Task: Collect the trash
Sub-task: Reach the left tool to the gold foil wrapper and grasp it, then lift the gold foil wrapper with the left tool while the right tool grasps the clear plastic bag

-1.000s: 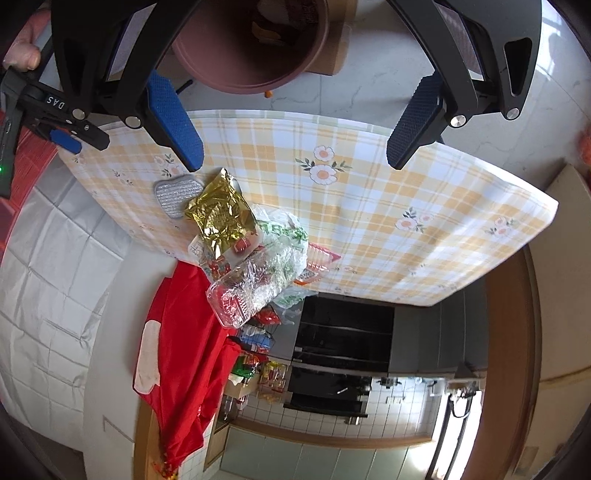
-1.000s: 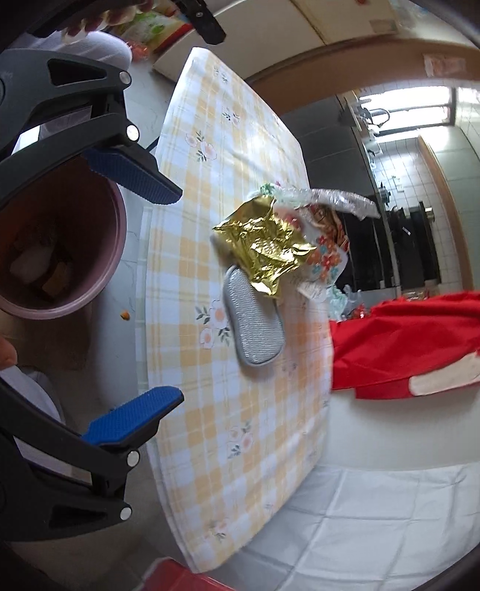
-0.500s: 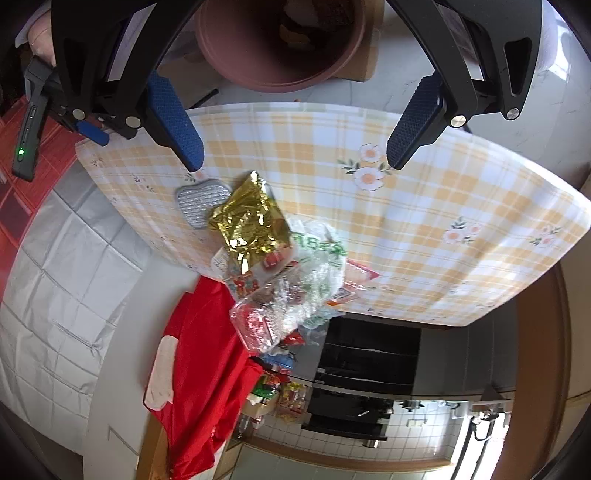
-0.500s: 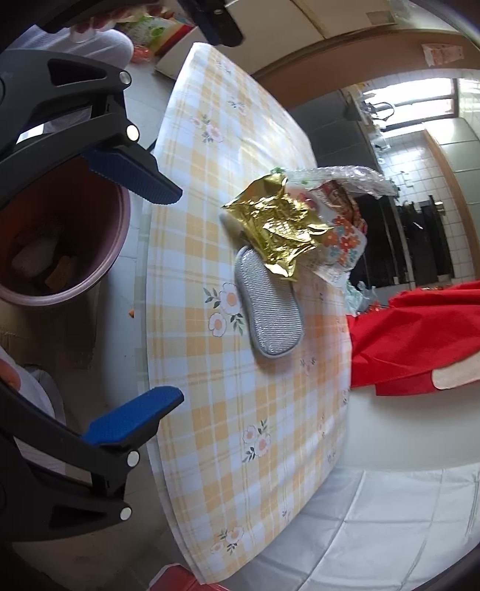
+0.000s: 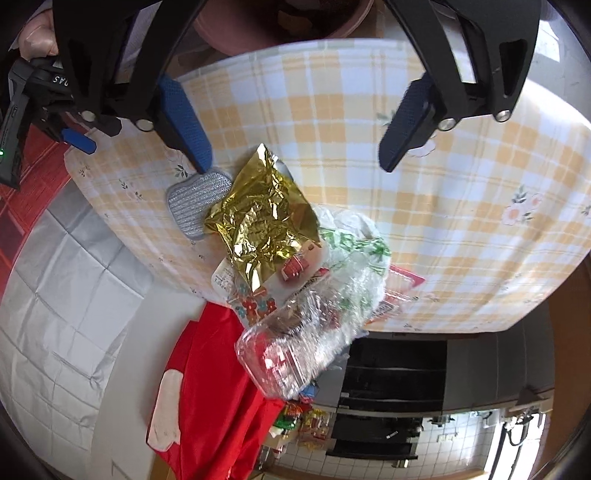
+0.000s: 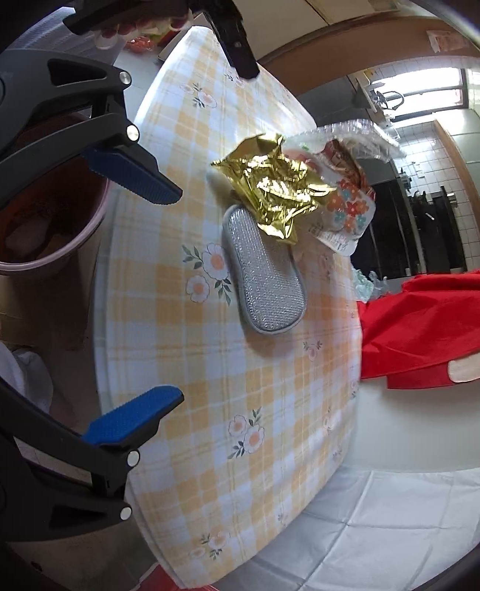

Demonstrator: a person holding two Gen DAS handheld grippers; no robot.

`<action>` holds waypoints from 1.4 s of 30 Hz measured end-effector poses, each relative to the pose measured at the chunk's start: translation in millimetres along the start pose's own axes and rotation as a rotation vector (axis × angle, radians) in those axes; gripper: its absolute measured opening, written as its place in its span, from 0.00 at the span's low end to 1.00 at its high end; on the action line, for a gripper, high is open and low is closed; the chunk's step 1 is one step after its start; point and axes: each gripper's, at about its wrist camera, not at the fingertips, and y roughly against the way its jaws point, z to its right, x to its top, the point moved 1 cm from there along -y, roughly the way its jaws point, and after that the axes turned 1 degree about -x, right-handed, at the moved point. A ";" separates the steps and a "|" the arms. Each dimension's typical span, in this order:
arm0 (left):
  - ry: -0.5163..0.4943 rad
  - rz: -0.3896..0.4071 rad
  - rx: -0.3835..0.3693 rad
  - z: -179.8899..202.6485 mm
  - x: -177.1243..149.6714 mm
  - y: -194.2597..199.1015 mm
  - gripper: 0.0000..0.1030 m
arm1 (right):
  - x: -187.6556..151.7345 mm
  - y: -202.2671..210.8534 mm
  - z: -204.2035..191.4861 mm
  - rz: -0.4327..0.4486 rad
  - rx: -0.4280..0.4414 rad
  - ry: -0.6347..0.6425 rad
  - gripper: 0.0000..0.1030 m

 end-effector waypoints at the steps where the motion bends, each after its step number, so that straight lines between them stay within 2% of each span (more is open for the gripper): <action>1: 0.003 -0.011 -0.003 0.1 2.1 -7.8 0.77 | 2.2 -2.6 2.9 0.004 0.007 -0.014 0.94; 5: 0.055 -0.054 -0.027 -2.1 13.4 -46.0 0.68 | 10.8 -17.2 8.3 -0.006 0.026 -0.044 0.94; 7: 0.112 -0.071 -0.047 -11.0 17.6 -60.5 0.59 | 13.3 -22.2 8.2 -0.010 0.023 -0.041 0.94; 12: 0.252 -0.088 -0.098 -34.6 25.5 -85.0 0.55 | 18.8 -34.5 8.7 -0.016 0.007 -0.030 0.94; 18: 0.188 -0.081 -0.085 -23.6 30.4 -98.7 0.54 | 23.9 -46.6 9.8 -0.031 -0.006 -0.024 0.94; 20: 0.177 -0.085 -0.076 -20.7 29.7 -99.2 0.32 | 24.7 -48.5 10.2 -0.034 -0.005 -0.023 0.94; 21: 0.157 -0.085 -0.047 -18.9 28.5 -97.0 0.16 | 25.3 -48.9 9.9 -0.033 -0.004 -0.022 0.94; 22: 0.143 -0.081 -0.034 -16.5 27.2 -94.5 0.14 | 25.5 -48.9 9.8 -0.033 -0.004 -0.021 0.94; 27: 0.107 -0.056 -0.077 -7.5 18.7 -67.2 0.04 | 29.5 -49.1 7.0 -0.027 0.003 -0.012 0.94; 34: -0.002 -0.007 -0.152 9.9 1.2 -12.8 0.01 | 37.4 -44.7 0.5 -0.010 0.018 -0.010 0.94; 39: 0.022 0.030 -0.138 -8.3 -12.3 21.5 0.01 | 46.9 -40.1 -6.0 0.021 0.061 -0.025 0.94; 42: 0.041 0.052 -0.095 -26.9 -15.2 35.0 0.01 | 61.3 -45.1 -15.0 0.033 0.120 -0.030 0.94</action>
